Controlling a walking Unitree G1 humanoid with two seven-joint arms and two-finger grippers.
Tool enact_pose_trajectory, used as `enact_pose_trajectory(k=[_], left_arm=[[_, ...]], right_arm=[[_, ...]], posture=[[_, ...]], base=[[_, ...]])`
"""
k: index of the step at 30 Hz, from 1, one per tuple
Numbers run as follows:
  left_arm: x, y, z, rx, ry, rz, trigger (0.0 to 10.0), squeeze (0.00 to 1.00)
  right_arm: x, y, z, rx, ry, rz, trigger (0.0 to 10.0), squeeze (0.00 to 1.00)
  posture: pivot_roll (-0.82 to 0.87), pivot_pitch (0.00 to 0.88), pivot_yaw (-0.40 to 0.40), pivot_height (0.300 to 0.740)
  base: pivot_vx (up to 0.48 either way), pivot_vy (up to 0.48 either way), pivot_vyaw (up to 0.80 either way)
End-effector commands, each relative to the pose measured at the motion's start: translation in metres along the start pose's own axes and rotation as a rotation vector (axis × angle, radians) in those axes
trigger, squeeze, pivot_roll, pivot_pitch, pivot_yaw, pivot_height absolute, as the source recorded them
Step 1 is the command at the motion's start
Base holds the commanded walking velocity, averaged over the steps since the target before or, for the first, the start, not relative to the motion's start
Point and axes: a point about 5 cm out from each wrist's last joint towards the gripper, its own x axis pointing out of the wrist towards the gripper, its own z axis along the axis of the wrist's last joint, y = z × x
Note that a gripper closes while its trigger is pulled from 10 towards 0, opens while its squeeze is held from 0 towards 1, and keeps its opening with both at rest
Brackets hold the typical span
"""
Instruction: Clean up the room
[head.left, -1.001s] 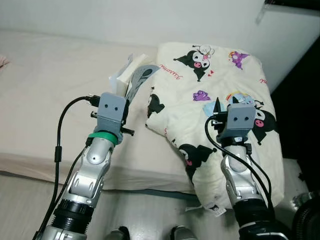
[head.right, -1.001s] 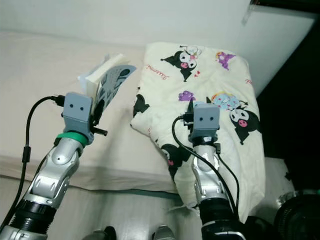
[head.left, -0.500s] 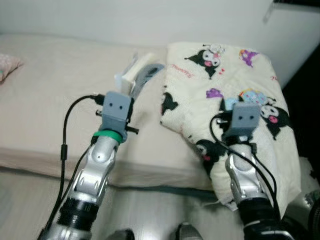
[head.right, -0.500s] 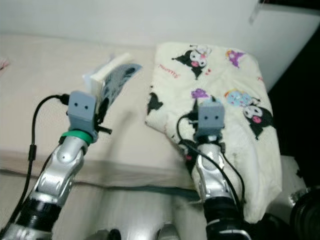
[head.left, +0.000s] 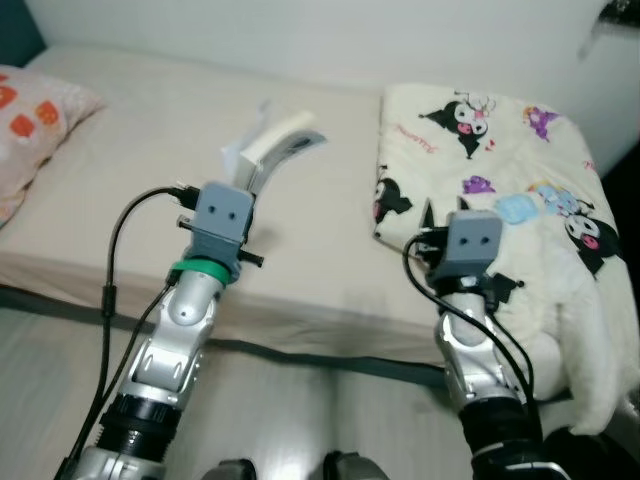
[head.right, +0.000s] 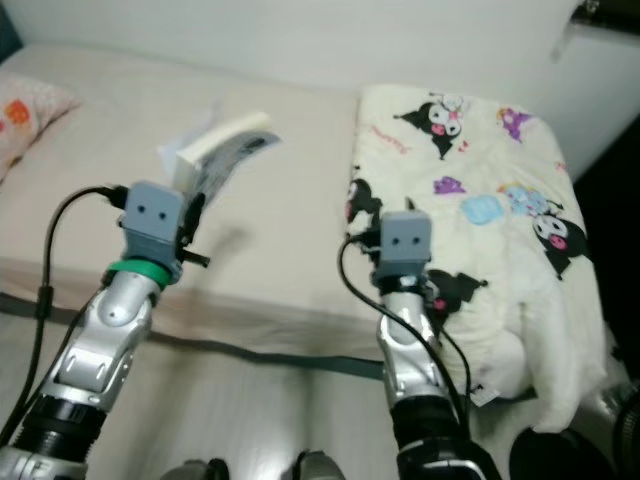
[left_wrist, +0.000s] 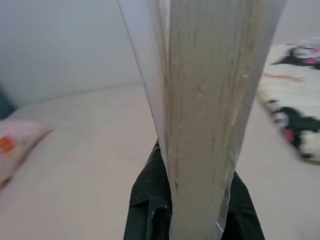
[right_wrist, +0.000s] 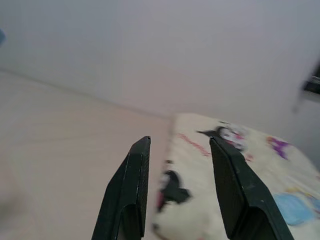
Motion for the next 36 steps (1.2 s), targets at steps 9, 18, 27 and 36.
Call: enact_pose_trajectory(k=[9,18,27,36], left_arm=[[-0.001,-0.007,0.004,-0.017,-0.028,-0.024,10.0,0.00],[-0.001,-0.009,0.000,-0.020,0.000,-0.030,10.0,0.00],[0.000,-0.009,-0.003,-0.032,0.032,-0.017,10.0,0.00],[-0.001,-0.010,-0.005,-0.026,0.049,-0.016,10.0,0.00]], right_arm=[[-0.002,-0.006,-0.005,-0.001,0.017,-0.020,10.0,0.00],[-0.002,0.002,-0.007,-0.039,0.037,0.020,10.0,0.00],[-0.003,0.006,-0.007,-0.056,0.034,0.075,10.0,0.00],[-0.006,0.016,-0.007,-0.036,0.034,0.130,10.0,0.00]], posture=[[-0.09,0.088,0.043,0.740],[-0.09,0.089,0.045,0.740],[-0.09,0.091,0.046,0.740],[-0.09,0.090,0.046,0.740]], base=[[0.000,-0.457,0.00],[0.000,-0.030,0.00],[0.000,0.000,0.61],[0.000,0.000,0.76]])
